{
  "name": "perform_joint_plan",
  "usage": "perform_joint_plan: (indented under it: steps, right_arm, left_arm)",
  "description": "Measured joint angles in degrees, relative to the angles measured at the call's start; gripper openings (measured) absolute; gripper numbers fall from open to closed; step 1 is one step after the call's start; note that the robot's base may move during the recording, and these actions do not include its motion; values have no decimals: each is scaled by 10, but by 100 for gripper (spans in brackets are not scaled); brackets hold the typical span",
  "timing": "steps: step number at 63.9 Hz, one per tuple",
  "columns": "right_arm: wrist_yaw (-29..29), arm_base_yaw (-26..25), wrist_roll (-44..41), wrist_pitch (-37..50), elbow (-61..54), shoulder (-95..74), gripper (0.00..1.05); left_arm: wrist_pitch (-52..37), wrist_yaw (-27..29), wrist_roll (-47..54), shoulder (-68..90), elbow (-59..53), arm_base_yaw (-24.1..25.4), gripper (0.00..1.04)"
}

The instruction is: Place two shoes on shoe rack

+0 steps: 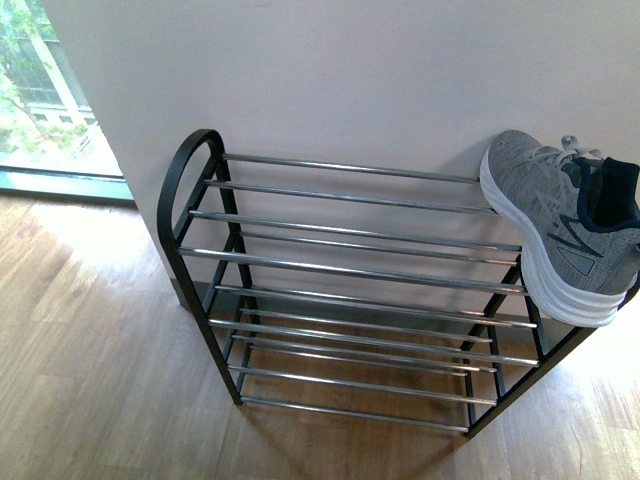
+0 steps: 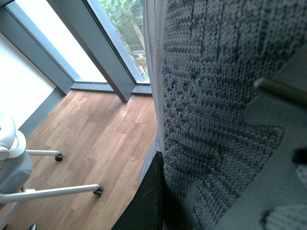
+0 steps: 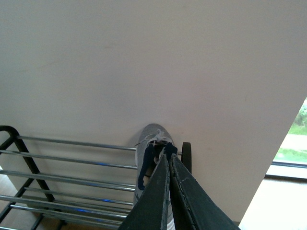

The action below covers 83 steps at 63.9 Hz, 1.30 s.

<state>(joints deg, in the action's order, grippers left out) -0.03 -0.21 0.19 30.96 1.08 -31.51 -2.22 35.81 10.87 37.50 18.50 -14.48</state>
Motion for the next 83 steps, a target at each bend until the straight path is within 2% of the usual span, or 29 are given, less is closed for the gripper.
perform_joint_plan:
  steps: [33, 66, 72, 83]
  right_arm:
    - [0, 0, 0, -129, 0, 135, 1]
    - [0, 0, 0, -208, 0, 214, 1]
    - [1, 0, 0, -297, 0, 285, 1]
    - [0, 1, 0, -308, 0, 310, 1]
  left_arm:
    - [0, 0, 0, 0, 0, 0, 5]
    - [0, 0, 0, 0, 0, 0, 5]
    - [0, 0, 0, 0, 0, 0, 5]
    - [0, -1, 0, 0, 0, 0, 5]
